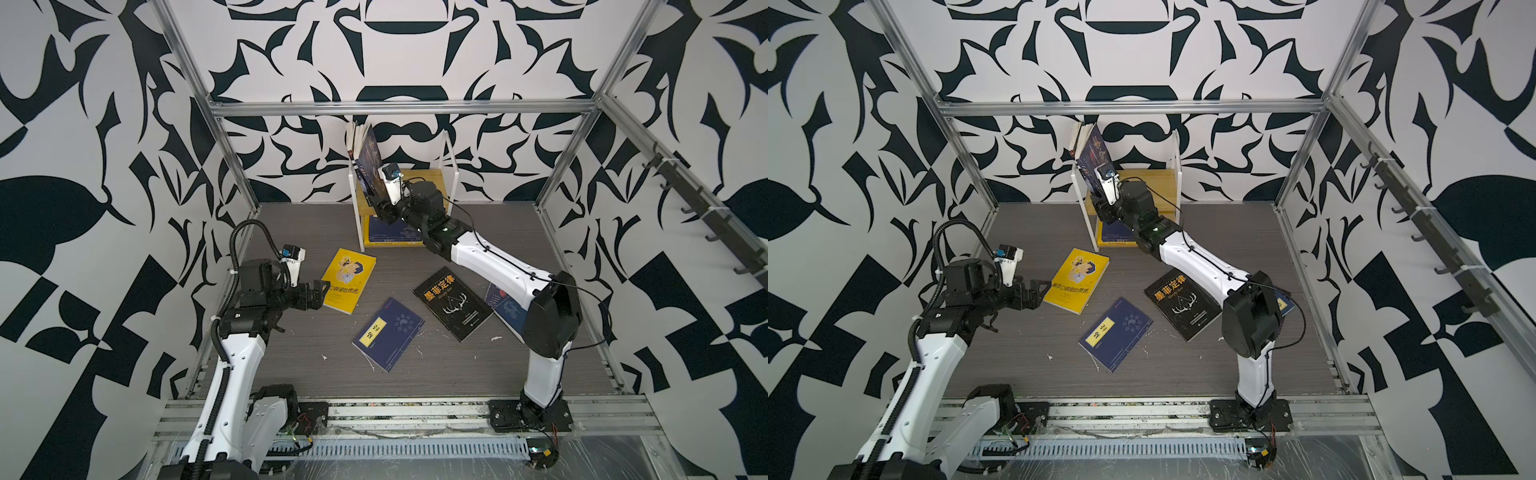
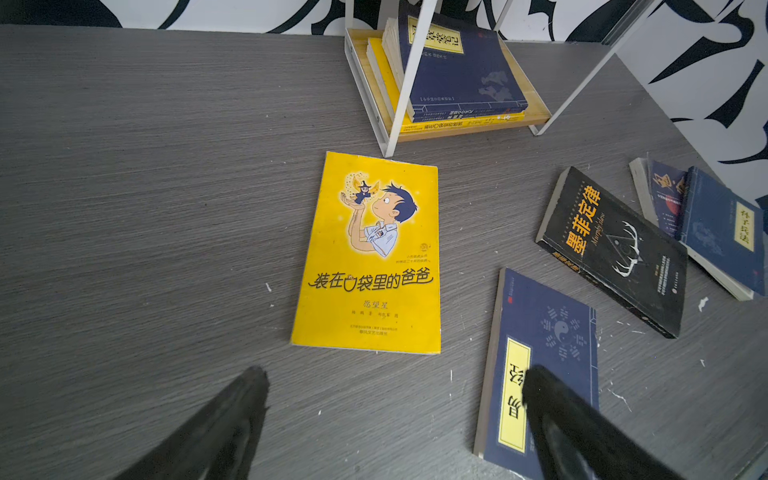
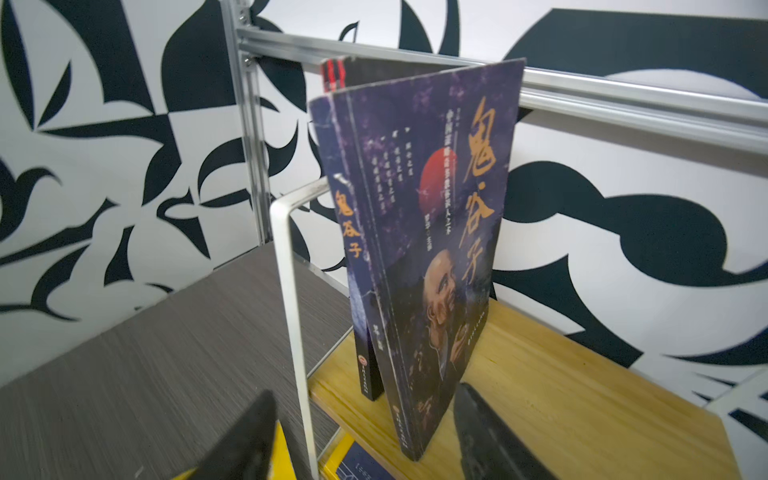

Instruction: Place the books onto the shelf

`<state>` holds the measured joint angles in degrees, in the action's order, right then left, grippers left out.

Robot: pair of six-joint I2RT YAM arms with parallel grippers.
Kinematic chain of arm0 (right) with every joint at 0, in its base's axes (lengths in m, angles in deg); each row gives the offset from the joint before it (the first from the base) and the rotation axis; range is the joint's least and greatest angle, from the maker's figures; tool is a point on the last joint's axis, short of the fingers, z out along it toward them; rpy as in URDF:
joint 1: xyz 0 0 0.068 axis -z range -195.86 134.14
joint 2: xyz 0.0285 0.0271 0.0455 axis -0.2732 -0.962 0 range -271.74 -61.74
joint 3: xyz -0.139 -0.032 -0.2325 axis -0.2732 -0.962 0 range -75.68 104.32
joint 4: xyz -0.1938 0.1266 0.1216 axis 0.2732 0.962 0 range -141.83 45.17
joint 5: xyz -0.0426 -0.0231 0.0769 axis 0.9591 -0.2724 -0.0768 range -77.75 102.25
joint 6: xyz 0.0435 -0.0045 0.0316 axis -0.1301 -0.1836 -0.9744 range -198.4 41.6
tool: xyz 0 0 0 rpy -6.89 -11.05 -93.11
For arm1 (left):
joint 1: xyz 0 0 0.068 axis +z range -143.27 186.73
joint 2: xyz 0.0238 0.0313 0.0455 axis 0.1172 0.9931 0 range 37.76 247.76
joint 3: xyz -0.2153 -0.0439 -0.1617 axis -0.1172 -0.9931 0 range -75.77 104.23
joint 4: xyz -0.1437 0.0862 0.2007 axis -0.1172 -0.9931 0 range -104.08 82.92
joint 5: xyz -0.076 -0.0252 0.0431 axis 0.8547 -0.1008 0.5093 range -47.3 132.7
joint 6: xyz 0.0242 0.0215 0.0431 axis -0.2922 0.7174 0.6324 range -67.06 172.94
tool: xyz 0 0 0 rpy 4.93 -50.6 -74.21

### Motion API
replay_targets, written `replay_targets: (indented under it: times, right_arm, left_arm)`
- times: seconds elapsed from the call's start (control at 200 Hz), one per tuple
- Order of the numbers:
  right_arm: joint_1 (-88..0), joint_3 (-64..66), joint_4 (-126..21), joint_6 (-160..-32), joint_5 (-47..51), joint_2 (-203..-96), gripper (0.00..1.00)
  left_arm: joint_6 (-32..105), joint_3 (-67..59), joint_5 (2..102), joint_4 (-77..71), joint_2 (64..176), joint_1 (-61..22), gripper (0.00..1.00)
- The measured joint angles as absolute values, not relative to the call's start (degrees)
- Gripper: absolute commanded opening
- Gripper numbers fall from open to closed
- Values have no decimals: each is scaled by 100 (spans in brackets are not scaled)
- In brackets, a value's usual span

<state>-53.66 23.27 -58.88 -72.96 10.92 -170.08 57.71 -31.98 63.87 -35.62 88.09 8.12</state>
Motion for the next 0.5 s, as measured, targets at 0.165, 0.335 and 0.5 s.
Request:
replay_targets:
  times: [0.165,0.335,0.5]
  right_arm:
    - [-4870,2325,-5623,-7388,63,-17097,80]
    - [-4428,2439,-5274,-7371,-829,-17473,66]
    - [-4284,2699,-5022,-7360,-1345,-18011,62]
  left_arm:
    - [5747,-3198,6422,-3562,8809,853,99]
    - [5741,-3198,6444,-3562,8806,866,100]
    - [5727,-3198,6448,-3564,8806,871,99]
